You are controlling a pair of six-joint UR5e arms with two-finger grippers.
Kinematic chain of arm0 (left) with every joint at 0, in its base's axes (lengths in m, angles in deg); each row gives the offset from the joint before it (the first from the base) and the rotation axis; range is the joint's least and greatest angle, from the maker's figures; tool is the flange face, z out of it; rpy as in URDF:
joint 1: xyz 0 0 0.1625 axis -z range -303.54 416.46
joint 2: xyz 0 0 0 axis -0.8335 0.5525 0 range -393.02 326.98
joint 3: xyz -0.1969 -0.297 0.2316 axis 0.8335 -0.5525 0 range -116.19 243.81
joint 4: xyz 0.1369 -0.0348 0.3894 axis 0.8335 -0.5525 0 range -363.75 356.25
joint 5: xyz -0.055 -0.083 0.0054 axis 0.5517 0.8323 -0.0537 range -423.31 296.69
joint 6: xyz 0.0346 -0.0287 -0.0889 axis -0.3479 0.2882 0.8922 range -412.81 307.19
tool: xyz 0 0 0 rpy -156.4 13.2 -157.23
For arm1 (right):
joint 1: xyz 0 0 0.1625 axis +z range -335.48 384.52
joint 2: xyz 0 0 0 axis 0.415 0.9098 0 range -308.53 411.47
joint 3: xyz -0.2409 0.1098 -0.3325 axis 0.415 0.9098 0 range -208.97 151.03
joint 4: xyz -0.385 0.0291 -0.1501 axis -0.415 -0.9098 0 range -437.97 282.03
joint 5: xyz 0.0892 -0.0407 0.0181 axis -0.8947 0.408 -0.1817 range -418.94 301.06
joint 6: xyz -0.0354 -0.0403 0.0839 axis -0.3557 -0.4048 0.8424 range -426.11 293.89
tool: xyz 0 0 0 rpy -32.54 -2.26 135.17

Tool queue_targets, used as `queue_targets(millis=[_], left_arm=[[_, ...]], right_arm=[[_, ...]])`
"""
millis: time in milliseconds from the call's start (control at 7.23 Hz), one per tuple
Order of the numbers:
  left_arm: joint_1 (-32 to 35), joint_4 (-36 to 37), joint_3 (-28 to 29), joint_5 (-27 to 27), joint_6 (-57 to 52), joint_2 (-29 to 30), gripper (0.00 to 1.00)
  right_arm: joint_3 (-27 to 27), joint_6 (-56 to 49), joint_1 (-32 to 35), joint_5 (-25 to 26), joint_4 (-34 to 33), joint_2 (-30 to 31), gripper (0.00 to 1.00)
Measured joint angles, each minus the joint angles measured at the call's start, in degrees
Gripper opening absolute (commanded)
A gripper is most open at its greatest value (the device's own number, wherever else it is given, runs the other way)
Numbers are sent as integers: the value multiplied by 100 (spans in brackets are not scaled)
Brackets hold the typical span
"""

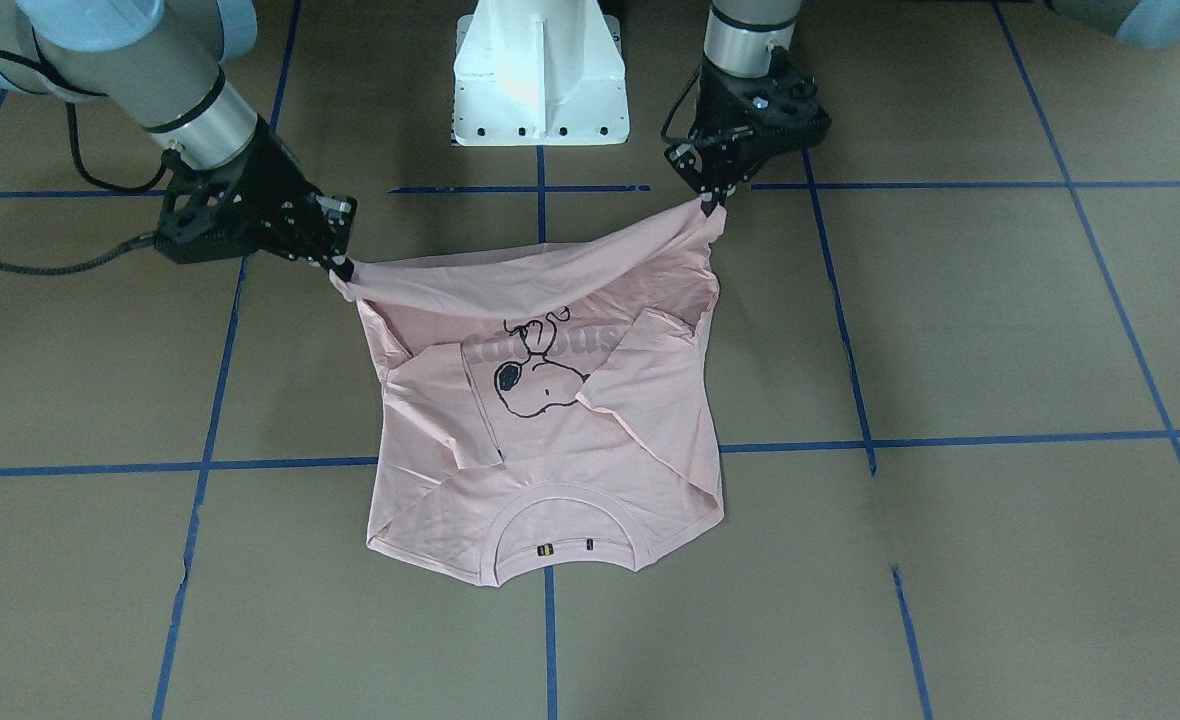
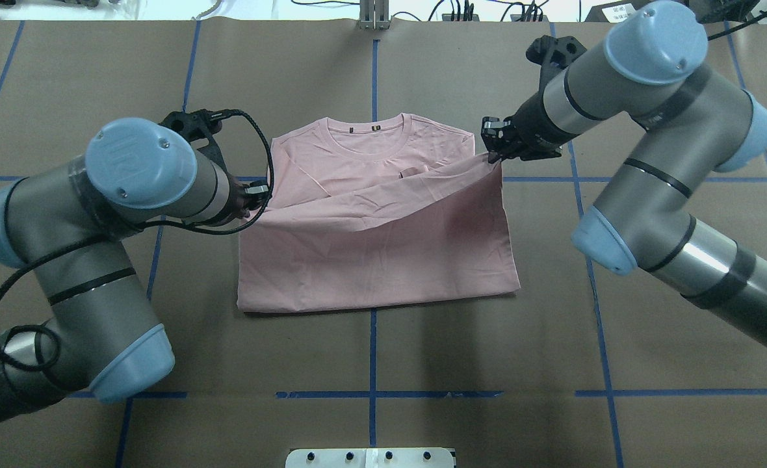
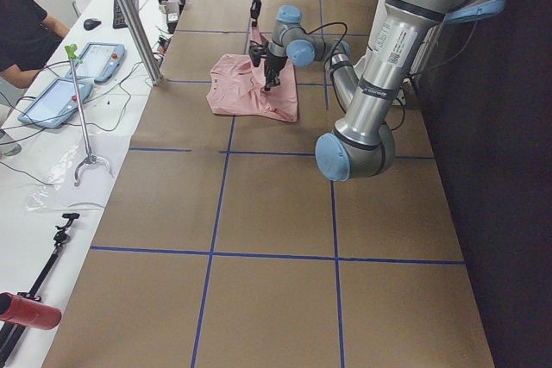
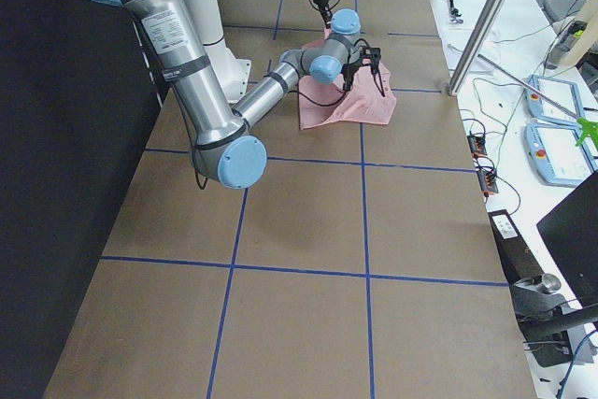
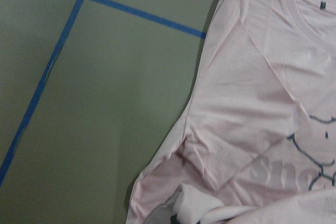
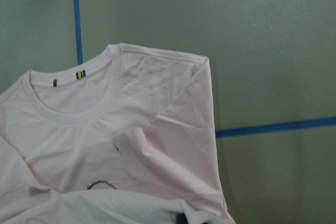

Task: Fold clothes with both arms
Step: 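Lift the hem with both grippers and fold it toward the collar, then release the hem at the collar and raise both grippers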

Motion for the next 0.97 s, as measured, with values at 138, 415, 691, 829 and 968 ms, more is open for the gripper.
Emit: queue_targets(millis=[138,415,691,829,968], left_arm=[[225,-553,621,0,-152,104,0],[545,-1424,1565,-8,-433,172,0],[644,-1898,2161,-16,-545,255,0],[656,-1973,2289,-17,-554,329,0],[657,-1995,2362,-16,-547,411,0]], right_arm=[[683,-66,139,9,155,-397,0],[1892,-140,288,20,898,-793,0],[2405,-153,349,23,1158,-904,0],[2487,-151,366,24,1183,-929,0],[2520,-149,369,24,1191,-964,0]])
